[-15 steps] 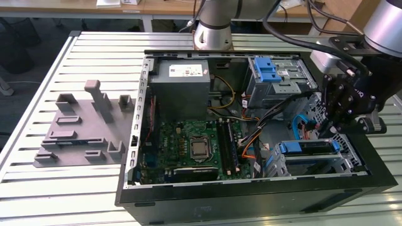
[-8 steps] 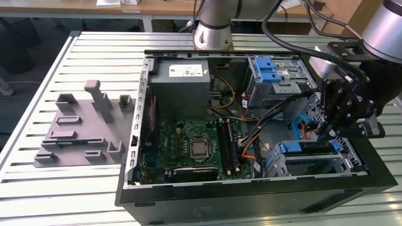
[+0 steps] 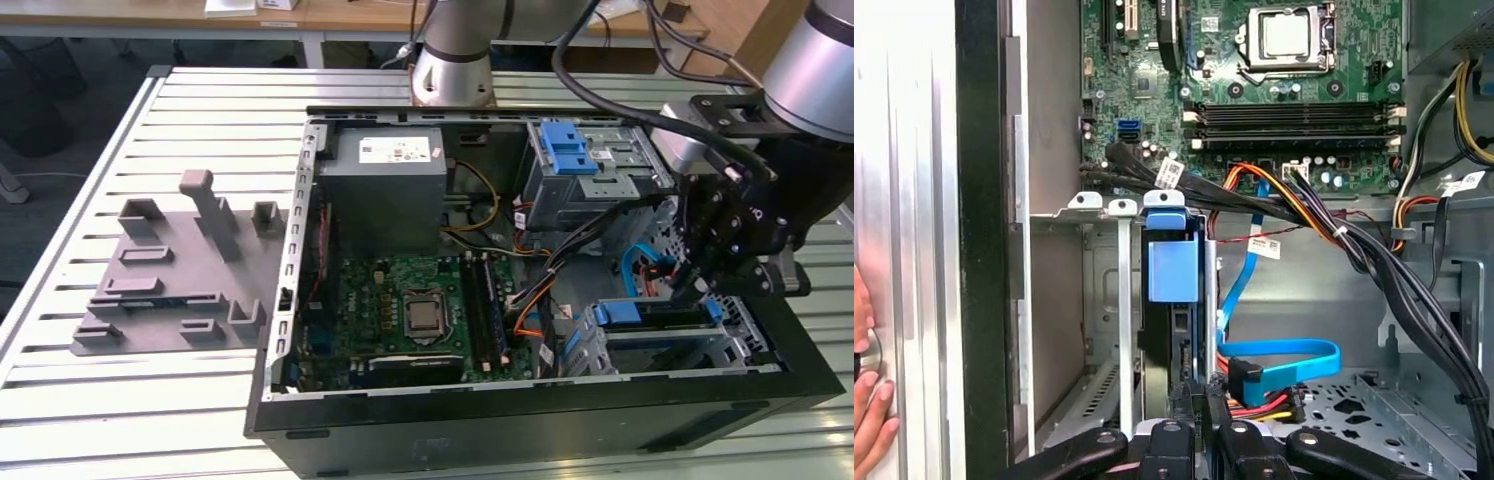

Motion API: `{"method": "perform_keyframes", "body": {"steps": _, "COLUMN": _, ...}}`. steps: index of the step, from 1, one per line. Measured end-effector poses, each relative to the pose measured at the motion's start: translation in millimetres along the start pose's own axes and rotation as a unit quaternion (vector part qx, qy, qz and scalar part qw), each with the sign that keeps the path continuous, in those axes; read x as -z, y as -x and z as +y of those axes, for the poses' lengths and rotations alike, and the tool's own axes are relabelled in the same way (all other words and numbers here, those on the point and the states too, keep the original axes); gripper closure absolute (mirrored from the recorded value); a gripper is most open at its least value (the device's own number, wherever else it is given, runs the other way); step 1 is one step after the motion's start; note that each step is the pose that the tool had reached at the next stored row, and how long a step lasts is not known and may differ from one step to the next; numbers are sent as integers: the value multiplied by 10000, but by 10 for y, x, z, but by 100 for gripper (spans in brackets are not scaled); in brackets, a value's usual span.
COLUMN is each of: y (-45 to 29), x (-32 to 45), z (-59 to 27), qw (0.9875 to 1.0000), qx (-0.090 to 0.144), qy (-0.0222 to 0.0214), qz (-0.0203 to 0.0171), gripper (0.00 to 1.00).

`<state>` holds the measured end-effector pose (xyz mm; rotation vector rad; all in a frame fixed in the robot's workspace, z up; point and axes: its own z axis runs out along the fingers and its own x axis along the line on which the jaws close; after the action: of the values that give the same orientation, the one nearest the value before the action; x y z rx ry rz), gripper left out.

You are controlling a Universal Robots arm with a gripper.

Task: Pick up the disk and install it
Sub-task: 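Insert the first disk wire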

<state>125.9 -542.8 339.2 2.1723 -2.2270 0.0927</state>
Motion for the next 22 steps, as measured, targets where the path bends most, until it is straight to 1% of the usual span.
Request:
{"method": "perform_keyframes", "body": {"steps": 5, "y": -18, "x": -13, "z": 0, "qw": 10000, "qx": -24, "qy": 2, "qz": -4, "gripper": 84}}
{"method": "perform_keyframes", "body": {"steps": 11, "y": -18, "x": -32, "z": 0, "qw": 10000, "qx": -24, "qy": 2, "qz": -4, "gripper": 84}}
{"method": "perform_keyframes", "body": {"steps": 22, "y": -21, "x": -62, "z": 1, "qw": 10000, "qx": -24, "qy": 2, "qz": -15, "gripper": 84}}
